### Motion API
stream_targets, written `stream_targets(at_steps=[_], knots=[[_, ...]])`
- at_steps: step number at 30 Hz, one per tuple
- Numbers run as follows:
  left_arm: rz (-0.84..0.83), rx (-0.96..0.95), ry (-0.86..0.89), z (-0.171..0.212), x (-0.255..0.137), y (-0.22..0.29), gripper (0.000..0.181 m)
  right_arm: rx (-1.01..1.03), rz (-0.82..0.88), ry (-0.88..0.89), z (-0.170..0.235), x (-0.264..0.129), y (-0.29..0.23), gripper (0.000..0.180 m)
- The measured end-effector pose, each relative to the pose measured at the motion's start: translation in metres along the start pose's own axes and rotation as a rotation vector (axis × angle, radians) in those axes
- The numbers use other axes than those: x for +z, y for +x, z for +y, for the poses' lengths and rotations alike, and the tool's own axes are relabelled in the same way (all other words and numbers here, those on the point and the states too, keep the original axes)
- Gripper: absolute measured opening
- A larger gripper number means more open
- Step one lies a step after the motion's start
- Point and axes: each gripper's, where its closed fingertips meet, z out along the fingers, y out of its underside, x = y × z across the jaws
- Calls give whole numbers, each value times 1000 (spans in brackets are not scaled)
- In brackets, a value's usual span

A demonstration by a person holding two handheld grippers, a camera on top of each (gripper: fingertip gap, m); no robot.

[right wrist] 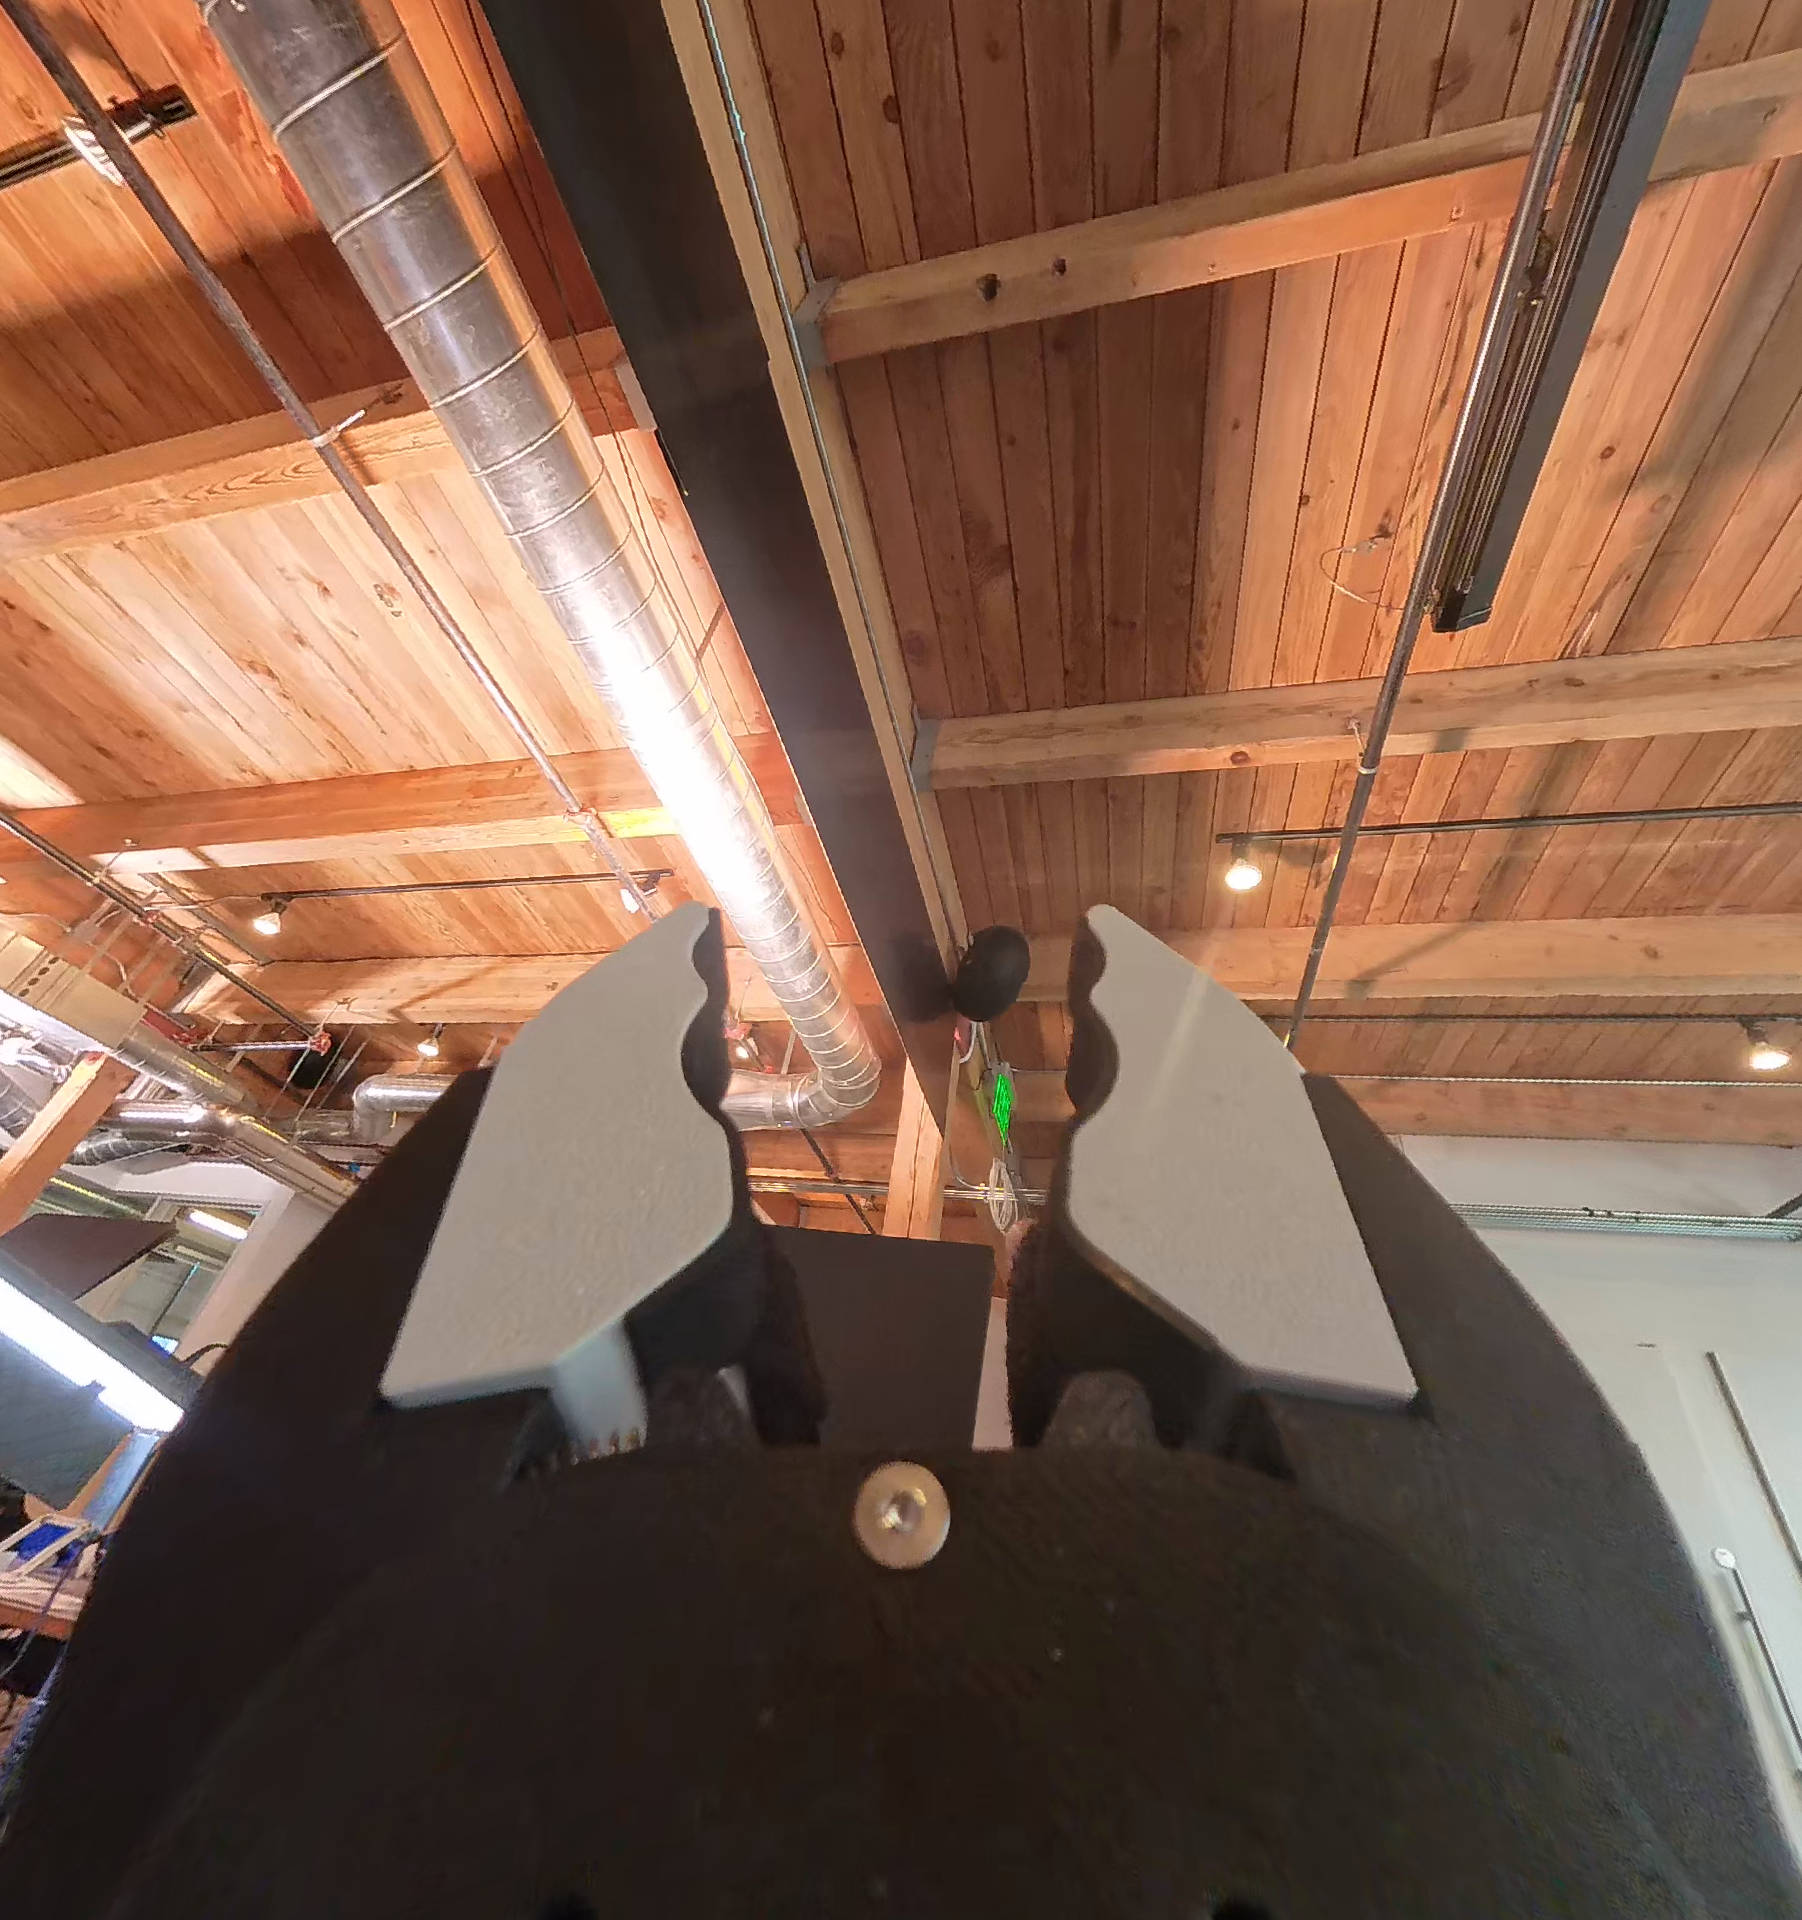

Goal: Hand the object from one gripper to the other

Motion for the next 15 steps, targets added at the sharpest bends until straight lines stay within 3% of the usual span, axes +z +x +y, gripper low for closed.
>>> stream_targets(at_steps=[4,10,15], knots=[[10,-38,197,-3,-29,16,11,25,-6,6,-3,0,-3,63],[-2,-75,339,14,-59,33,11,30,-18,25,-9,-1,-7,63],[-61,-122,643,6,-106,47,11,99,-60,15,-2,-1,-20,61]])
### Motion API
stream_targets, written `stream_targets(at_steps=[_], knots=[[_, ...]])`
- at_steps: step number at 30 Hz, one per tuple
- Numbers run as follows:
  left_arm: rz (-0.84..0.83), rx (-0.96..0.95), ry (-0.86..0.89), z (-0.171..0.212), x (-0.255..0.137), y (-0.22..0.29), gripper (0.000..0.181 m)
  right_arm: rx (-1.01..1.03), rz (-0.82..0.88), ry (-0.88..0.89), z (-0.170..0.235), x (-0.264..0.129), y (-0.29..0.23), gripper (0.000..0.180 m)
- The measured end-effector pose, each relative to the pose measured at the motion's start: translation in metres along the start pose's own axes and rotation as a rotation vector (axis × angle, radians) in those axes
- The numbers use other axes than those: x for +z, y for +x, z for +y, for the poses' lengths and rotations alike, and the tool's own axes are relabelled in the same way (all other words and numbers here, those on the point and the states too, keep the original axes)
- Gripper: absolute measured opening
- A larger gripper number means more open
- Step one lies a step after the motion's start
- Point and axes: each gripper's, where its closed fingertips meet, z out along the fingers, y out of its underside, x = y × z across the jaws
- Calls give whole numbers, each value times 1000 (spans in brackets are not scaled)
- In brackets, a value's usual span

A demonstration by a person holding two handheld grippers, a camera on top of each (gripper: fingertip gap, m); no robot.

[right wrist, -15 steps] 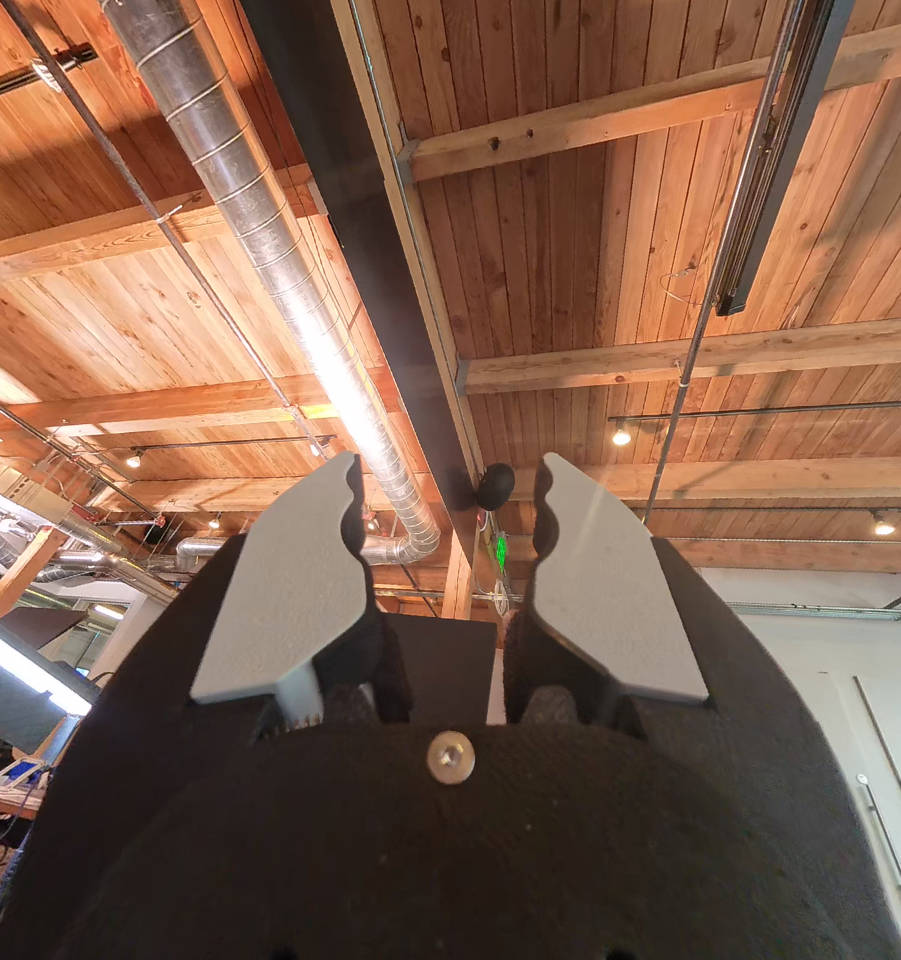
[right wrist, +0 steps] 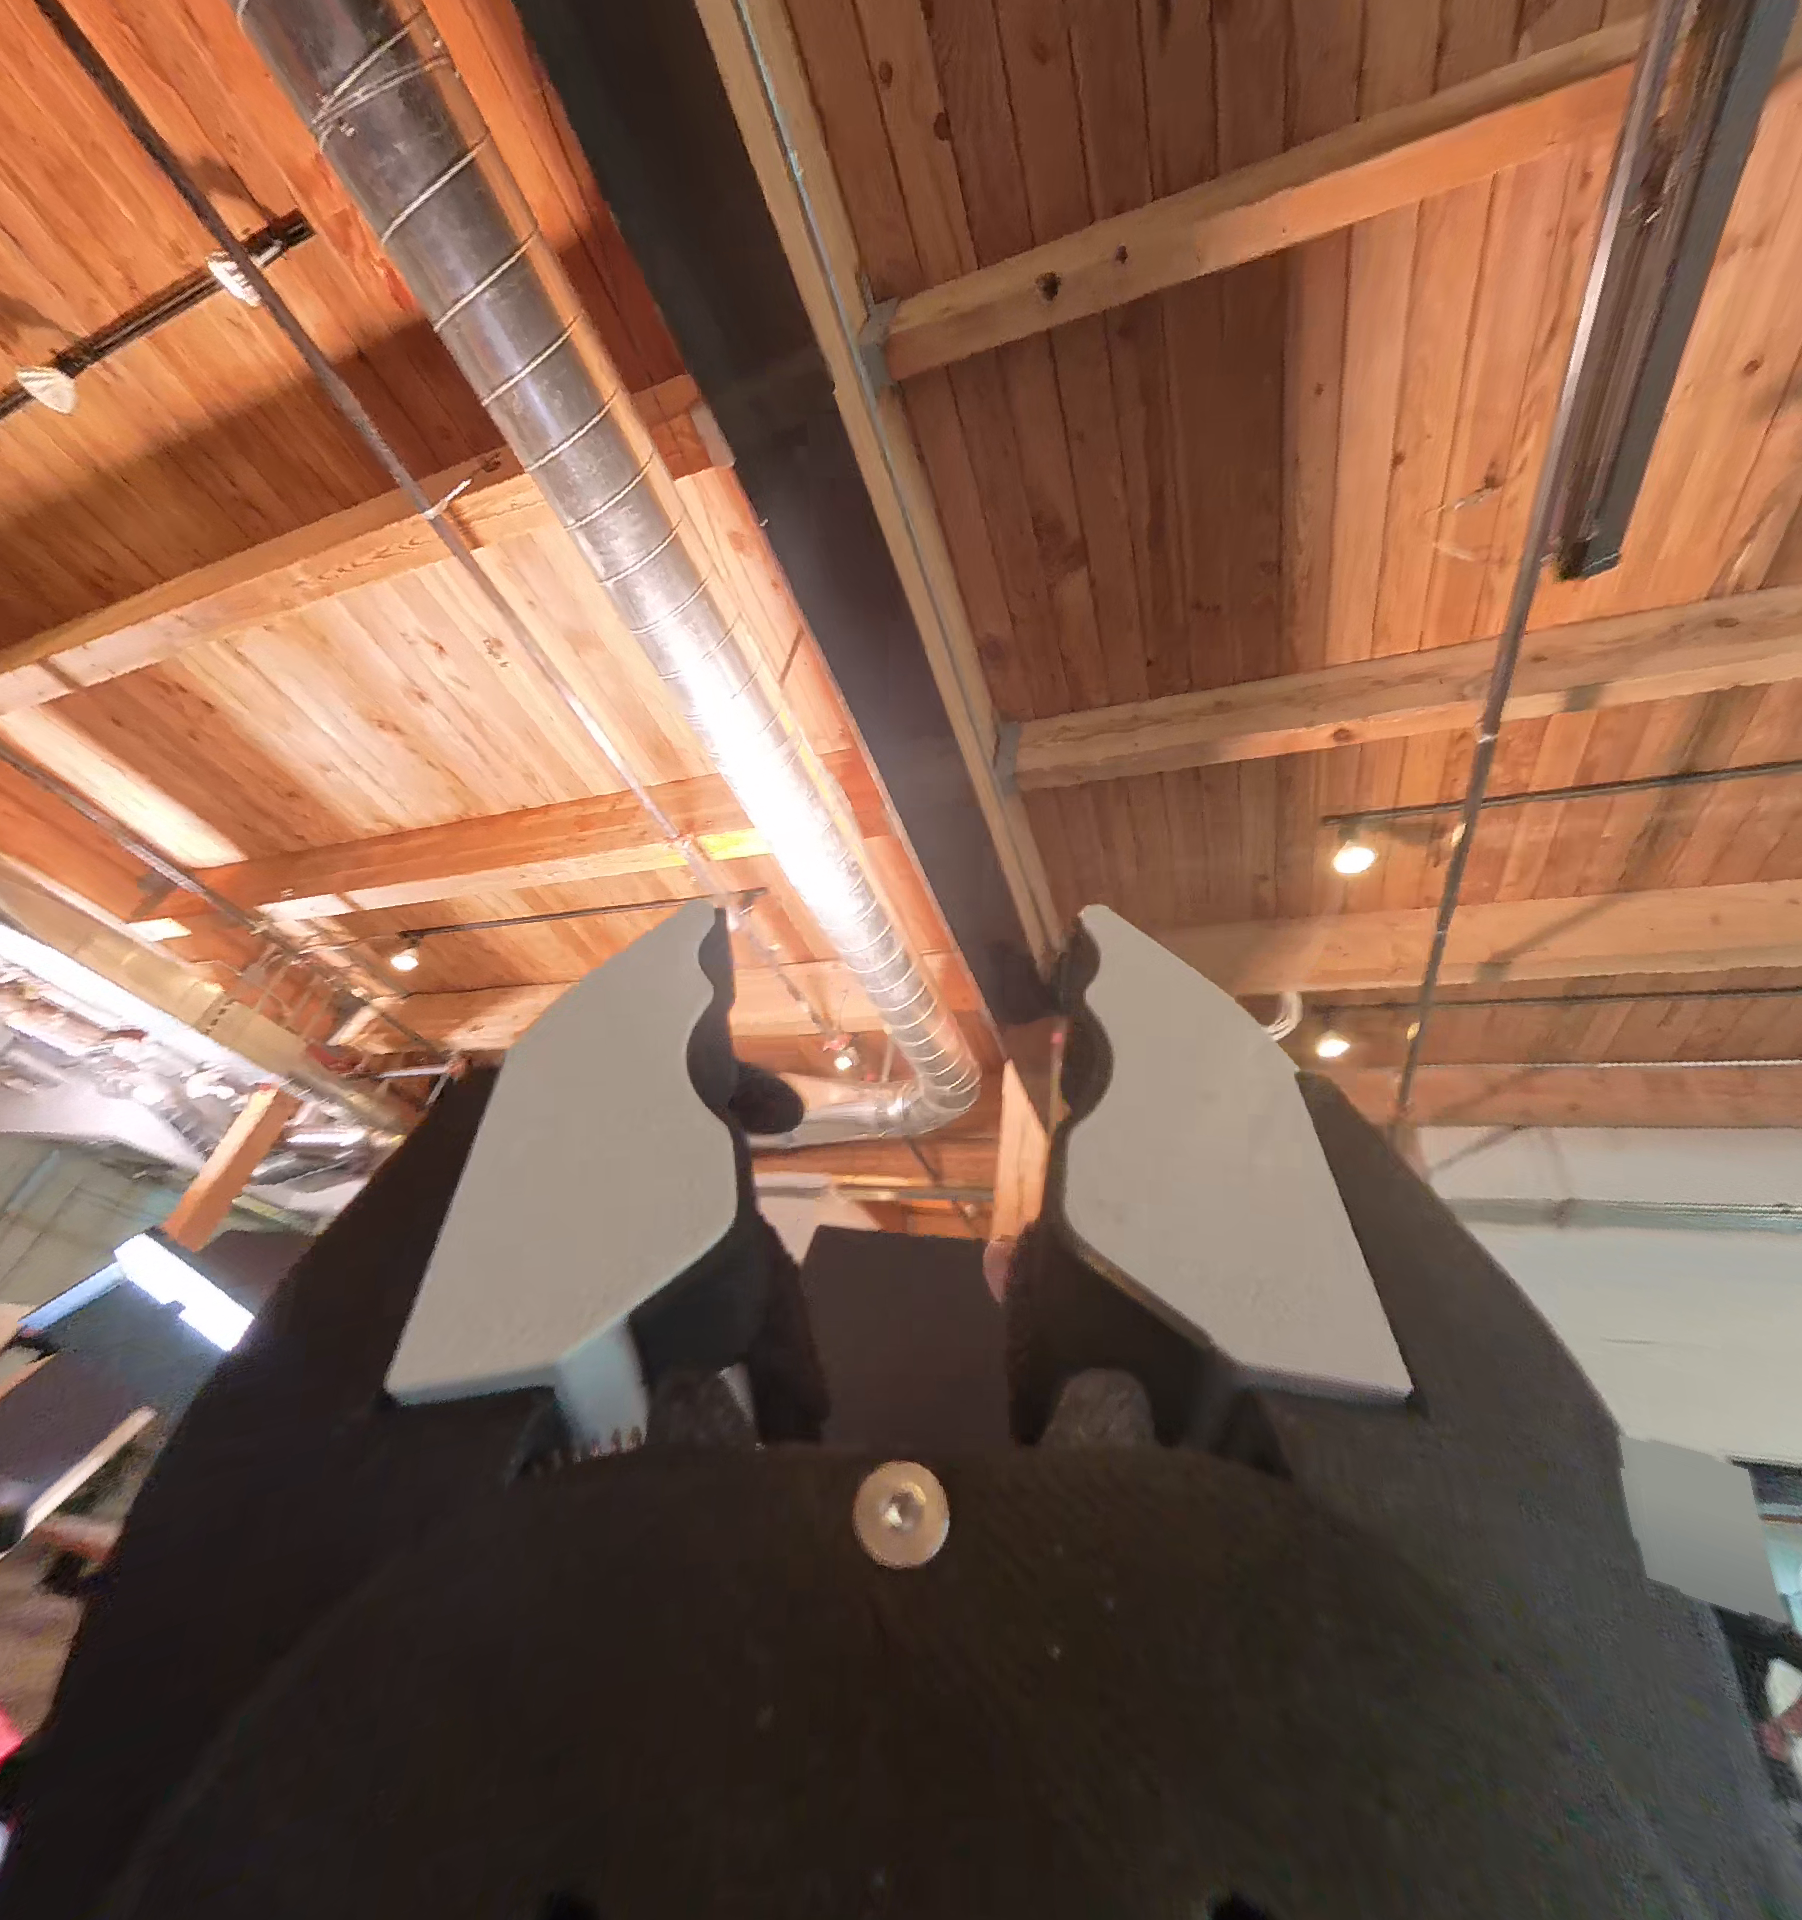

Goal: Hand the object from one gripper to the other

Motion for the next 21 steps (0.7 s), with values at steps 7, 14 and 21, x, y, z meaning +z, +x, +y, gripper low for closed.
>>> stream_targets(at_steps=[7,14,21], knots=[[-84,-222,476,-21,-56,37,10,35,-367,-455,116,-56,-89,68],[-215,-332,648,24,-88,55,11,107,-627,-943,219,-170,-156,65],[-132,-475,852,17,-75,74,10,582,-903,-1265,229,-221,-213,56]])
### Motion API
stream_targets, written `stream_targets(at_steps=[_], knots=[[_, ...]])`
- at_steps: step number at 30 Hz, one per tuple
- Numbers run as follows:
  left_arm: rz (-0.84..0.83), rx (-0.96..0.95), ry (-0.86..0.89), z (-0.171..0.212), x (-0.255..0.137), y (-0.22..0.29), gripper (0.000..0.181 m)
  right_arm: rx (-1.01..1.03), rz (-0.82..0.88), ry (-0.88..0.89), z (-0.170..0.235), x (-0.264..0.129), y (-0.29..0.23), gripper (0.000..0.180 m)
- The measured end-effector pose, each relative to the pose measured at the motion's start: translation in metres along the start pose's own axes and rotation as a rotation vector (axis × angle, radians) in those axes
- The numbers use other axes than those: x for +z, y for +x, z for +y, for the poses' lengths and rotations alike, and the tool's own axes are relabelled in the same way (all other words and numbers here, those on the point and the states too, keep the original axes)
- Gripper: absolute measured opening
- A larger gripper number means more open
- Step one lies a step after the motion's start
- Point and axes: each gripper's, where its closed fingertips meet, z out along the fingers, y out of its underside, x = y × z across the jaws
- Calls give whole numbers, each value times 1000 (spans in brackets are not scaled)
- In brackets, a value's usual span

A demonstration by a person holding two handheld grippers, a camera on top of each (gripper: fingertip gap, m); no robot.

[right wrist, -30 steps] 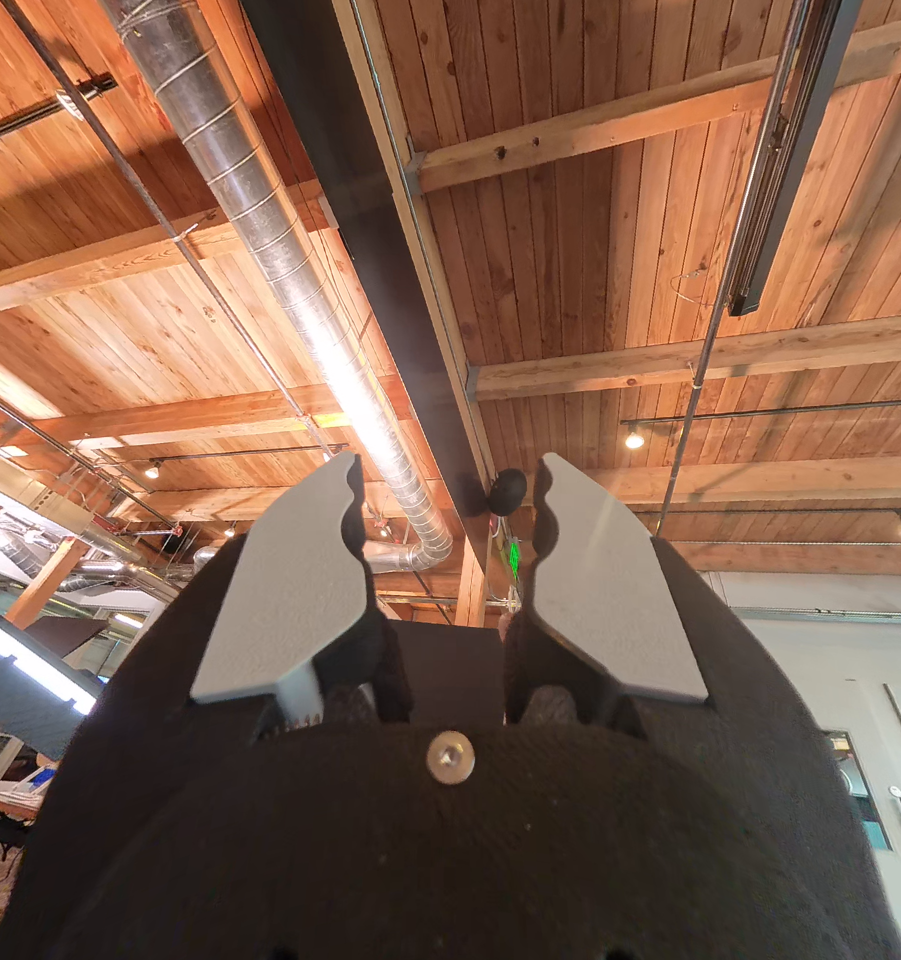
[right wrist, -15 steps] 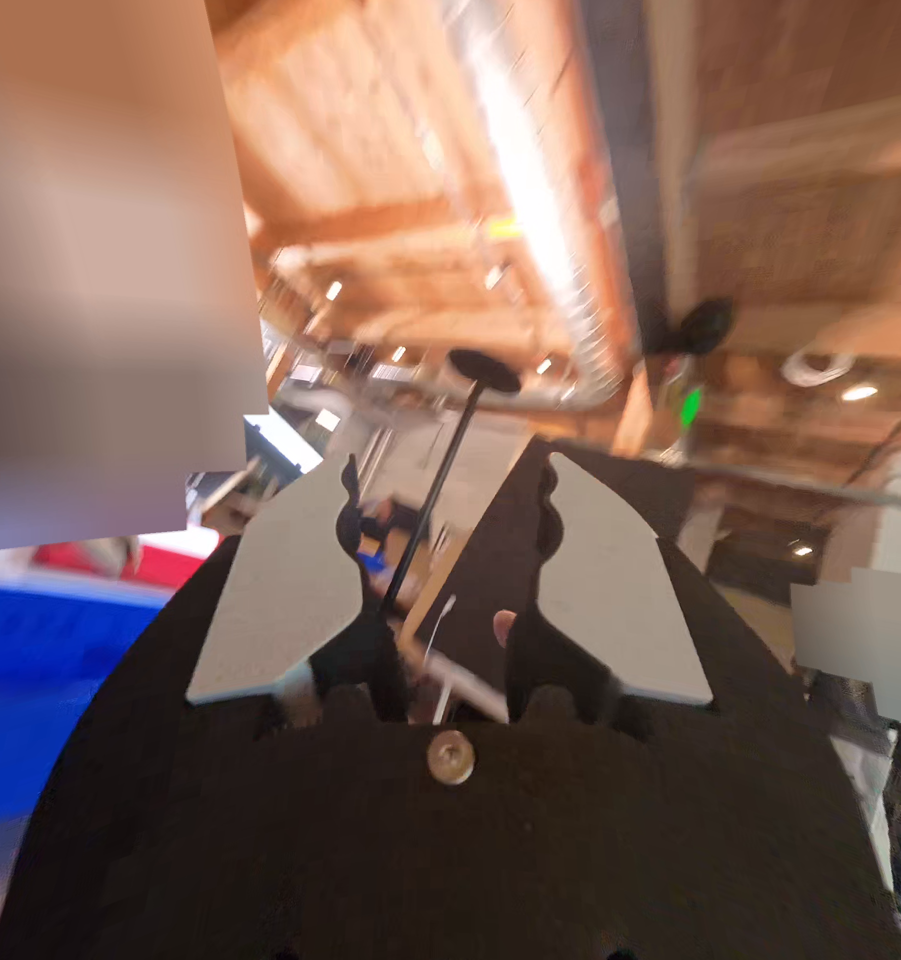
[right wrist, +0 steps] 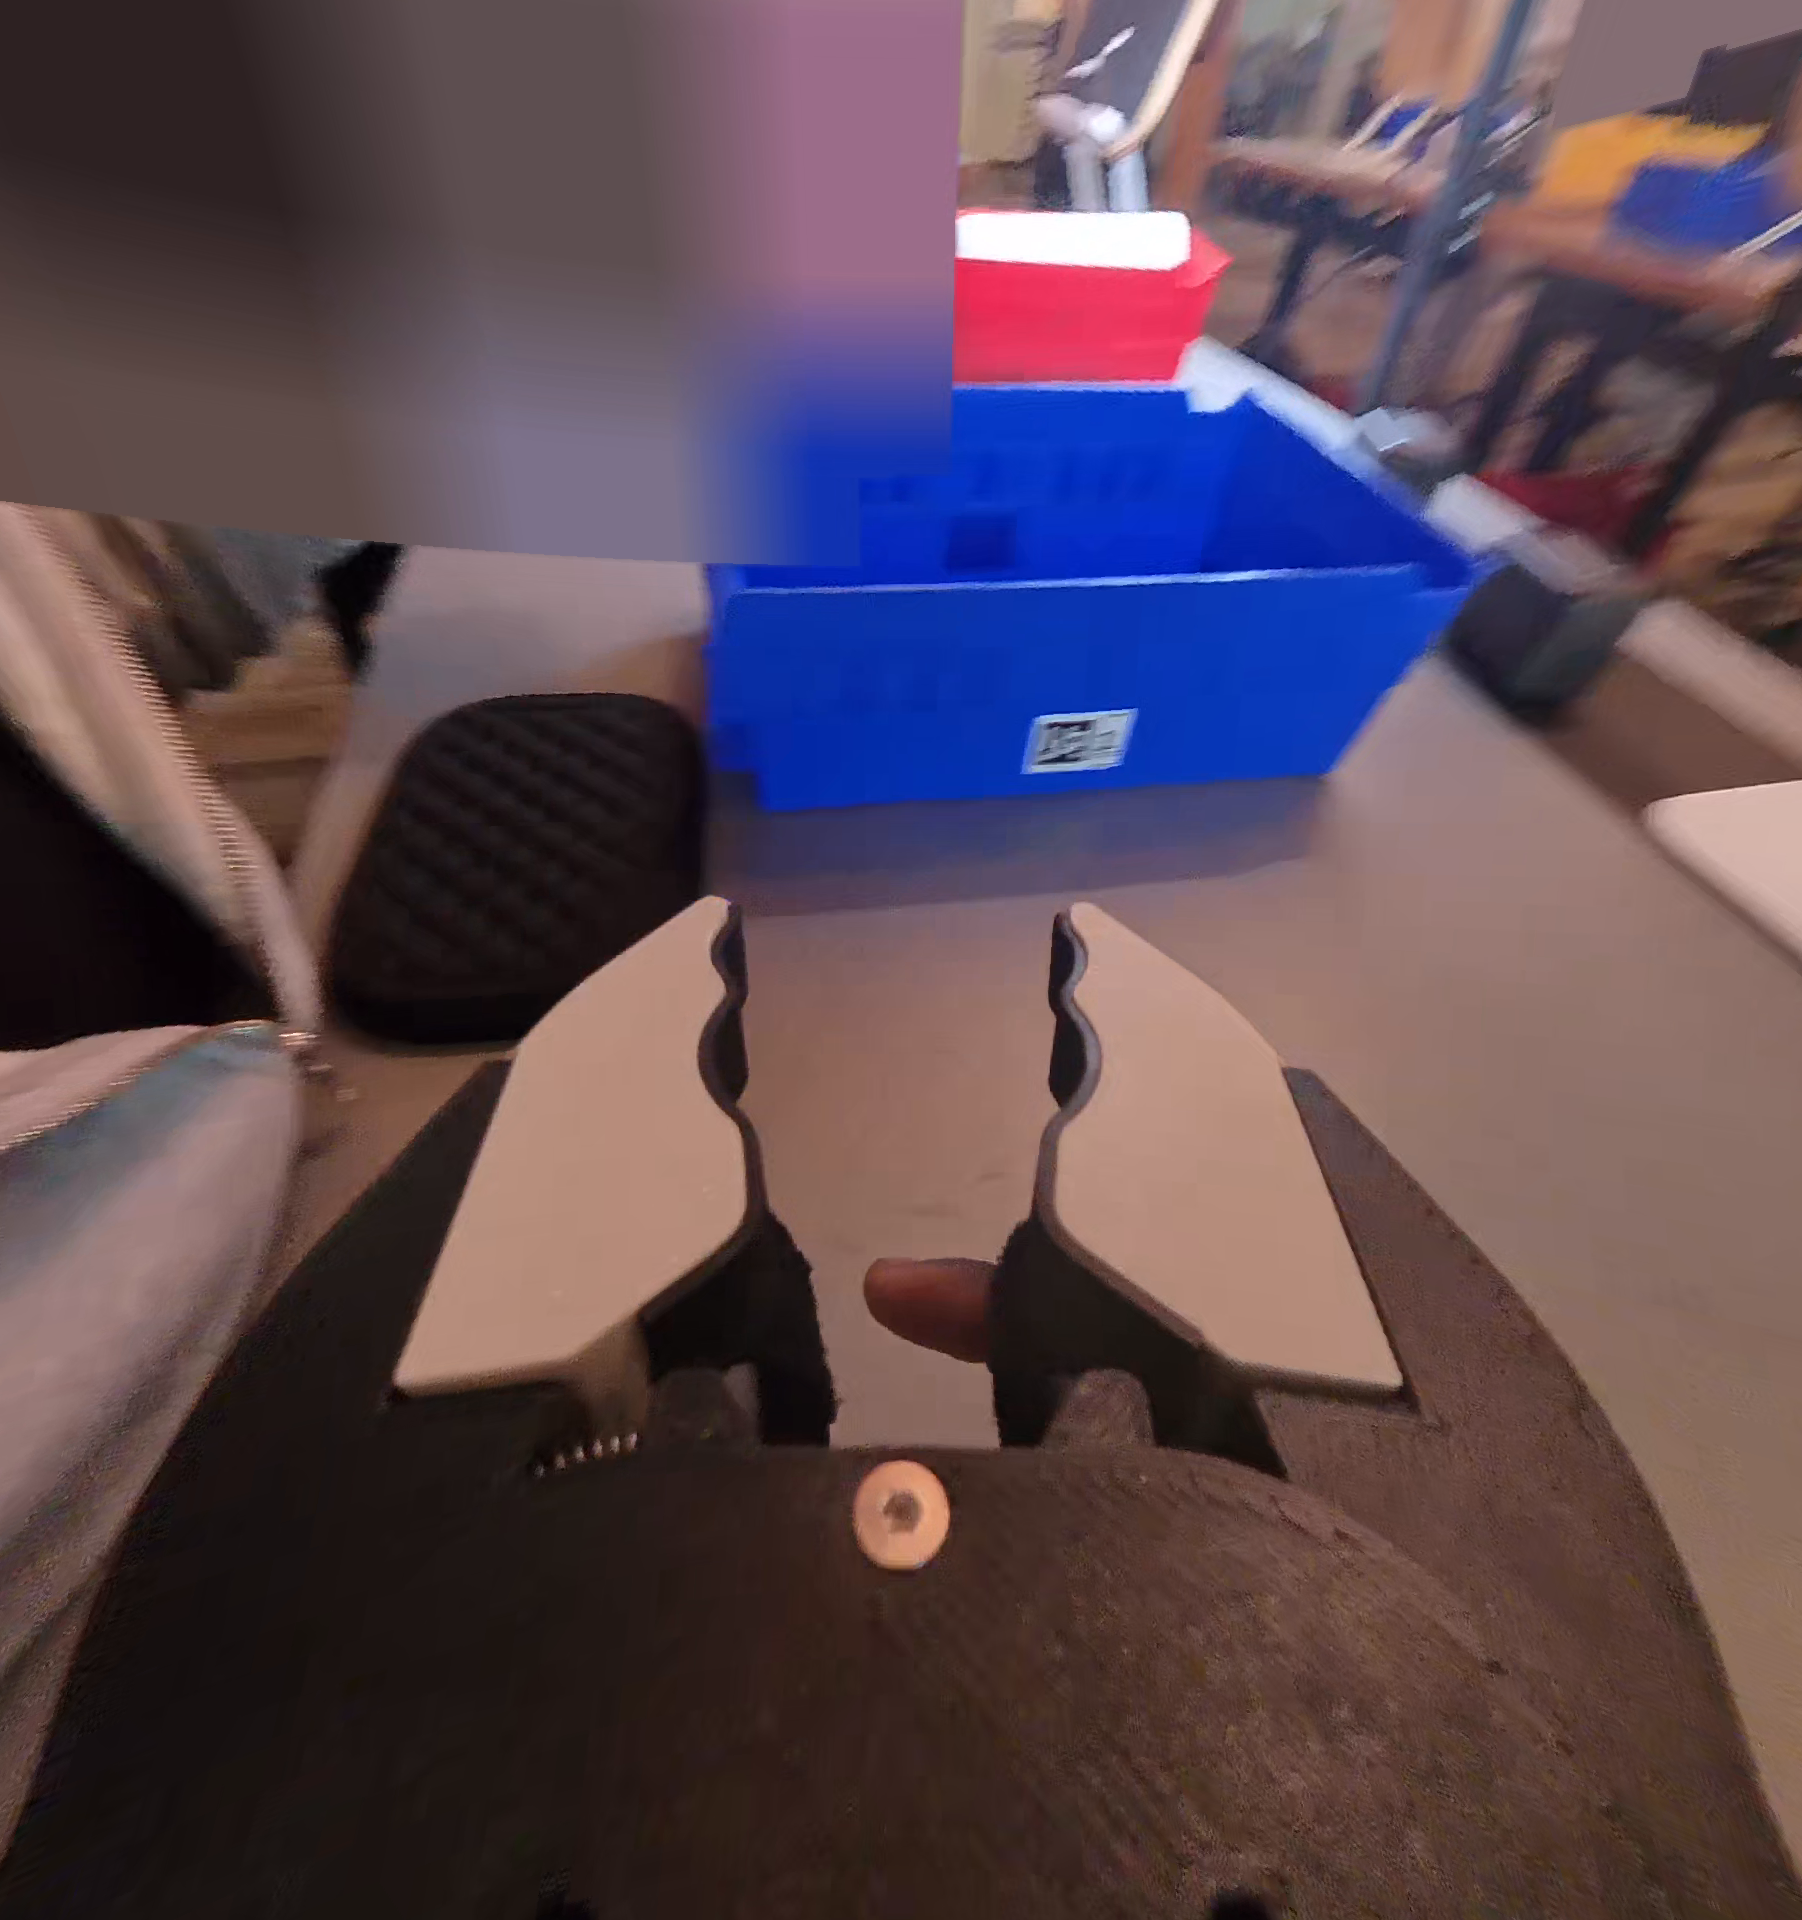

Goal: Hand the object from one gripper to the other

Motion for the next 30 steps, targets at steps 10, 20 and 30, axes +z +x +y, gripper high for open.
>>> stream_targets(at_steps=[10,20,30], knots=[[412,-306,300,-19,52,127,10,-50,-173,194,-12,16,-50,38],[855,-284,209,-15,108,253,10,-228,-102,451,-37,-30,-73,26],[1047,-284,-119,43,122,290,10,-643,-193,305,-7,-20,-128,19]])
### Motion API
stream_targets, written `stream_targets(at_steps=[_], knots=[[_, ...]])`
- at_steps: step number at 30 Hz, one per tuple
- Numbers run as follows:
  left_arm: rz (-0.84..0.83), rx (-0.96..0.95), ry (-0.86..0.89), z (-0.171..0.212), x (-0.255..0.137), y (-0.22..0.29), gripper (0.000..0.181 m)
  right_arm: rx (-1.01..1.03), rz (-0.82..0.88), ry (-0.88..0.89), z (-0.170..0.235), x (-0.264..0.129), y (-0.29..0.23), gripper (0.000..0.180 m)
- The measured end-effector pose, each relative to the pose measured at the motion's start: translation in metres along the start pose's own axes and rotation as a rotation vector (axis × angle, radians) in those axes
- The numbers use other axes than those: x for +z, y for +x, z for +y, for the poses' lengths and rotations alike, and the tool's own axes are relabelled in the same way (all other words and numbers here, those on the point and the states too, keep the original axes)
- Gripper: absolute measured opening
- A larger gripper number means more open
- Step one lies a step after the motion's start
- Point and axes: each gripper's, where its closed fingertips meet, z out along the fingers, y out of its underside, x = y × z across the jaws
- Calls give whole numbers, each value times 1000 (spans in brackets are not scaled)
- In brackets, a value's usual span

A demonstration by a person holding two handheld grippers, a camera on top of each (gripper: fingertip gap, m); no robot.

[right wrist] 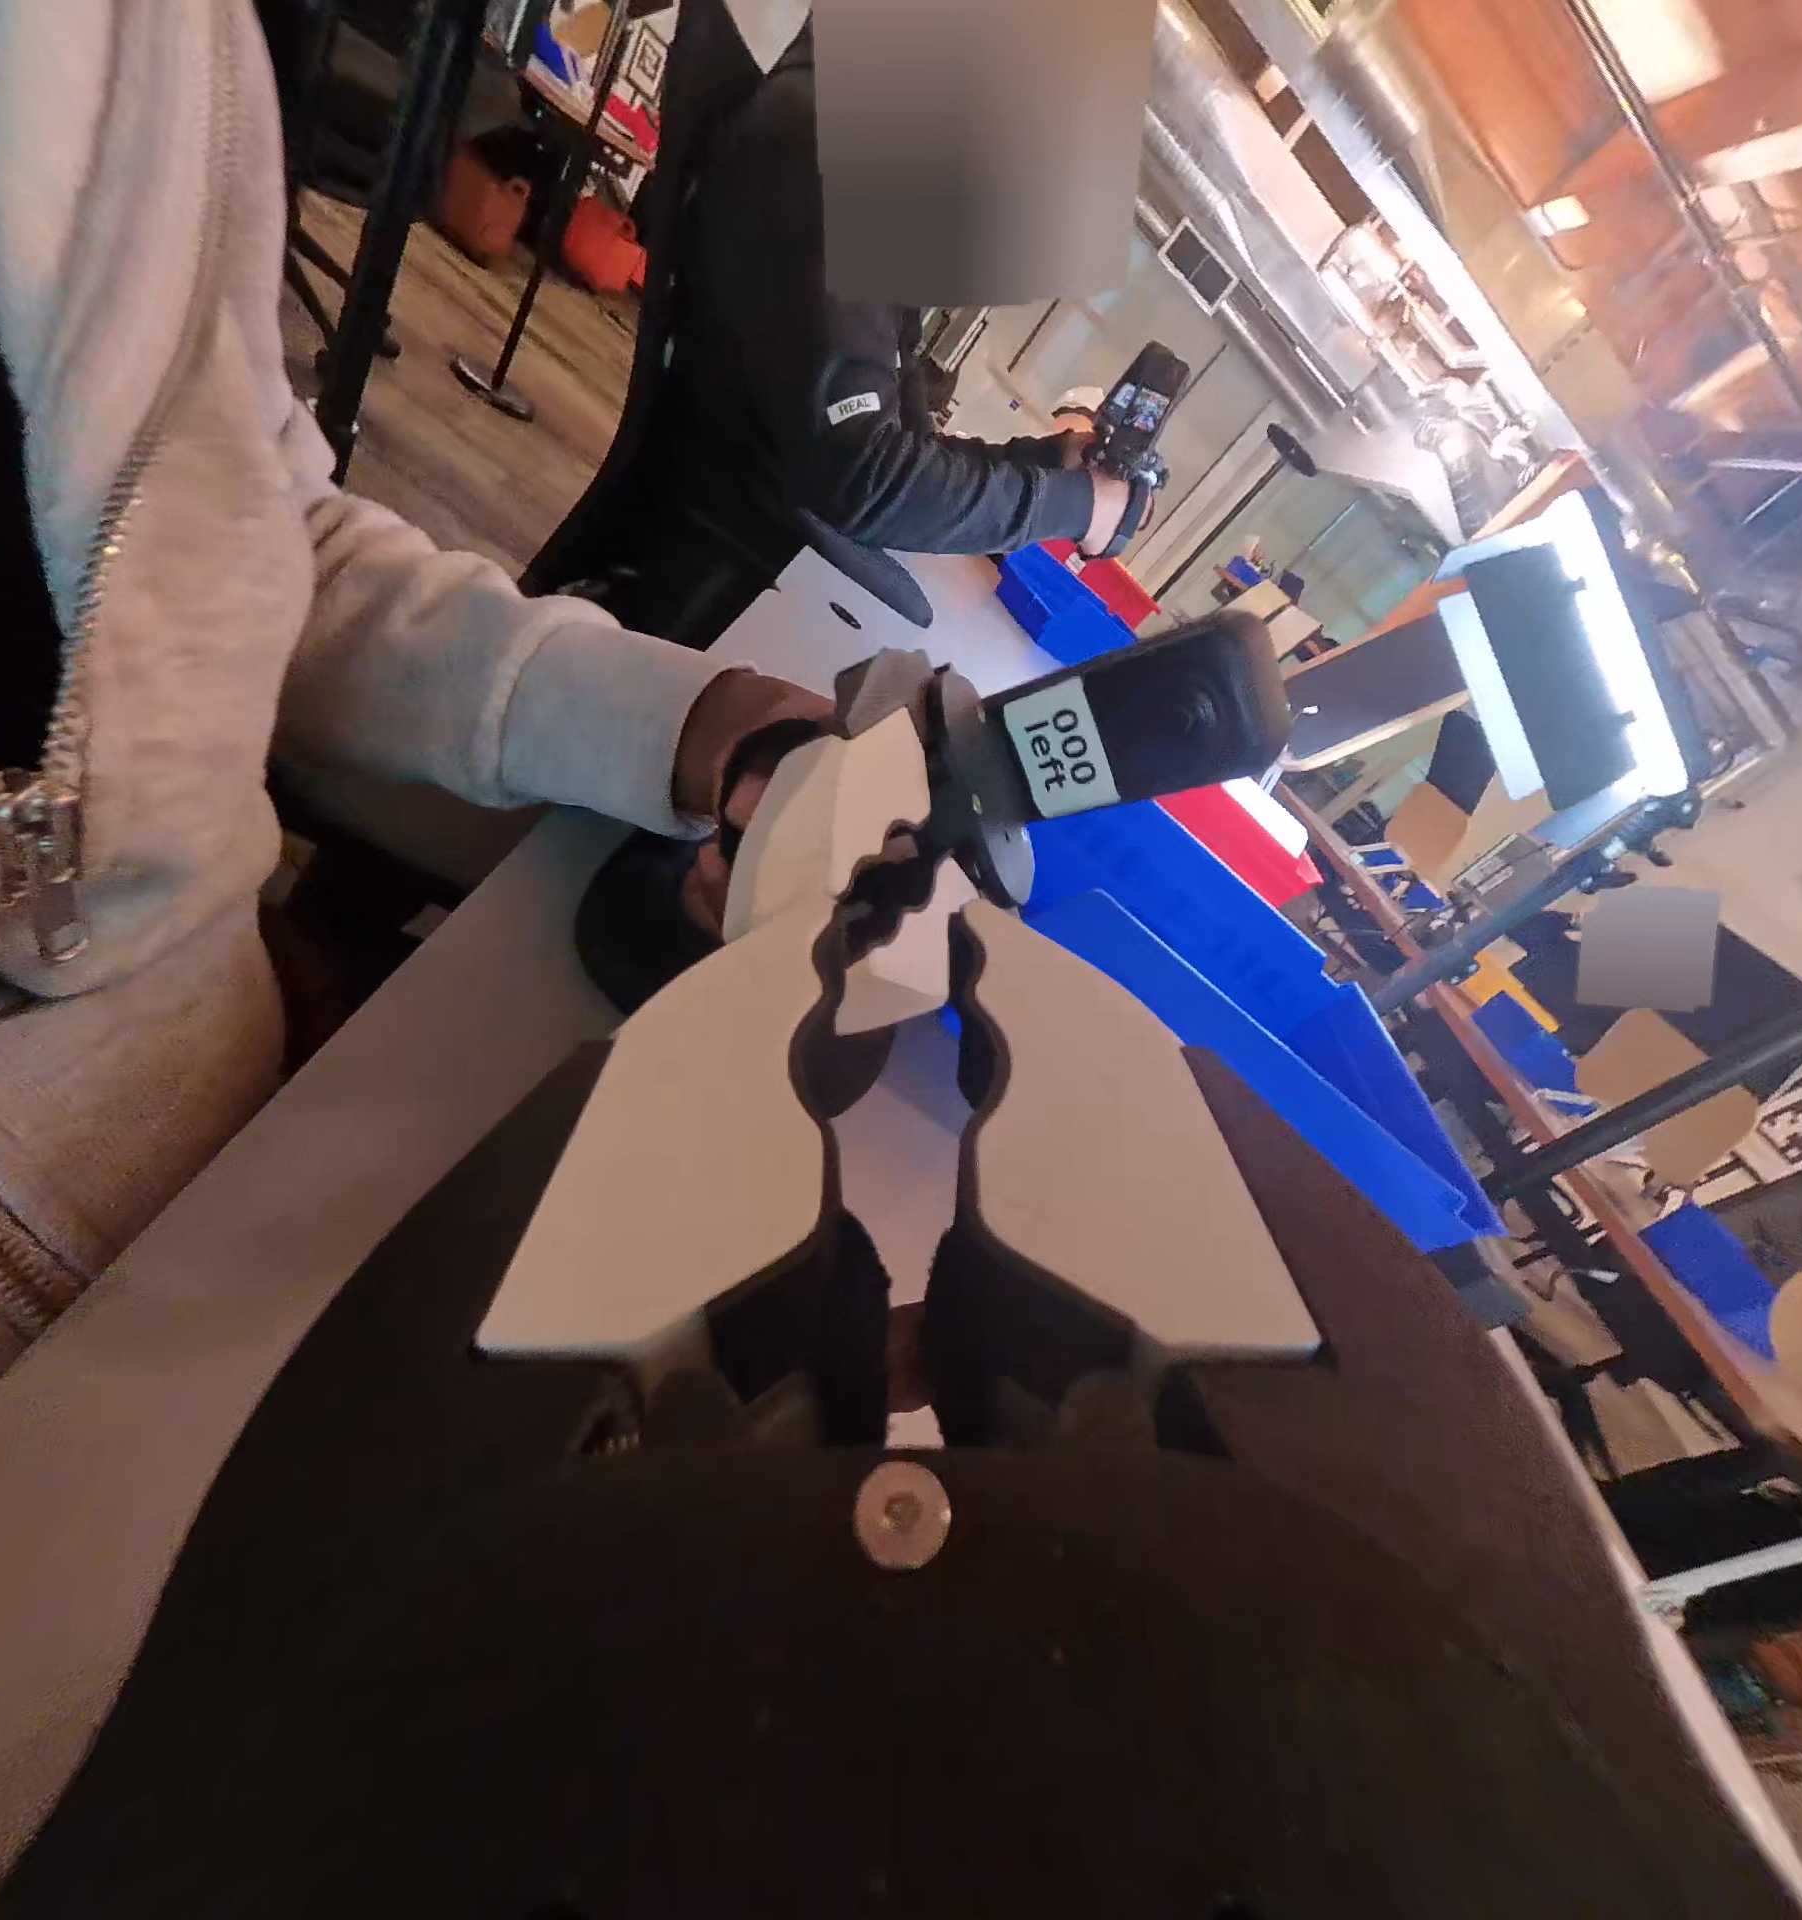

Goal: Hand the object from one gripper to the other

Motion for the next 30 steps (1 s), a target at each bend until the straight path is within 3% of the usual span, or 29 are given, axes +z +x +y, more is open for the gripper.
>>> stream_targets(at_steps=[10,30], knots=[[52,-34,-24,5,-4,6,10,-22,-173,-25,-5,2,-31,21],[90,-43,-79,13,-1,14,10,-137,-165,-123,8,6,-35,10]])
